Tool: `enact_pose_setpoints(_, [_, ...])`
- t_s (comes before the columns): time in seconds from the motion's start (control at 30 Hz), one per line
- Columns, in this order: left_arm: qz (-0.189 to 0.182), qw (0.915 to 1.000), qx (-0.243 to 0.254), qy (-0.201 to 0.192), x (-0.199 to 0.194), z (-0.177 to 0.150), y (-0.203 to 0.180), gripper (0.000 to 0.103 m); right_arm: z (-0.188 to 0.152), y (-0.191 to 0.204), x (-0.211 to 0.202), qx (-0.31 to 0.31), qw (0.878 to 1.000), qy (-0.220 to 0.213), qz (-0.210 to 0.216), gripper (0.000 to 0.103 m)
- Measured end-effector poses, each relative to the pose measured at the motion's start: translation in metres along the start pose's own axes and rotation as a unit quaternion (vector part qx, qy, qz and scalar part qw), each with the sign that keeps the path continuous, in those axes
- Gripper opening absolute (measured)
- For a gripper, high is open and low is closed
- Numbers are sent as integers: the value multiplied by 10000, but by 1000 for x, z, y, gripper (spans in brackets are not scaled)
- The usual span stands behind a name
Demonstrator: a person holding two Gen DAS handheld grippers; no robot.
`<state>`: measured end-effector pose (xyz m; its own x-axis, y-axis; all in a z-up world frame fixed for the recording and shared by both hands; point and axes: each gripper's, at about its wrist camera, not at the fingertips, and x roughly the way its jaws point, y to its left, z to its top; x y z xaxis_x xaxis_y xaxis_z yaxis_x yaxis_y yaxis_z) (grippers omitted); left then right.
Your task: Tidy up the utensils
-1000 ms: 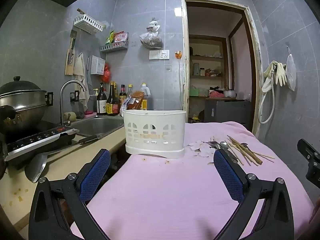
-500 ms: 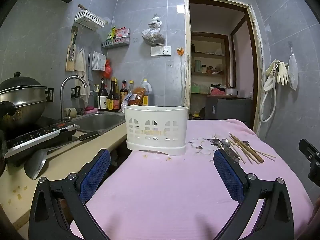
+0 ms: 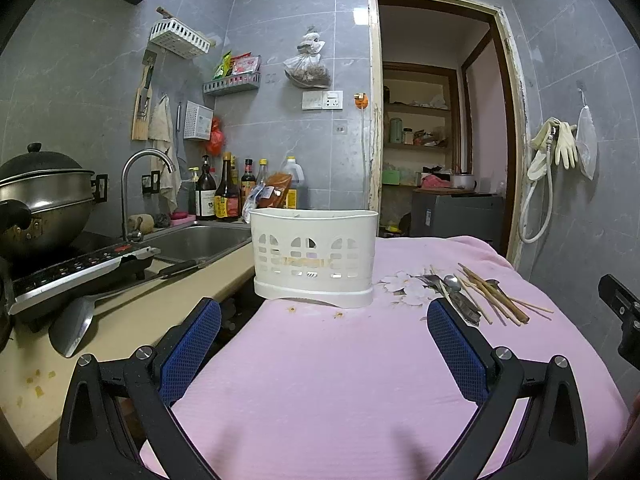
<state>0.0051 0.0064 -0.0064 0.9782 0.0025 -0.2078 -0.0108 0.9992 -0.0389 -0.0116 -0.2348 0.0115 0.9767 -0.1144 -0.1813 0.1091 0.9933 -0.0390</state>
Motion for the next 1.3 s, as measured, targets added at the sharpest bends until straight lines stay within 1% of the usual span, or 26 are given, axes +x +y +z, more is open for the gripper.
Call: enact_pose_setpoints(1.3, [15,10000,-1,31,1,-4,4,101,-2,4,4,-41,9999,90,62,103])
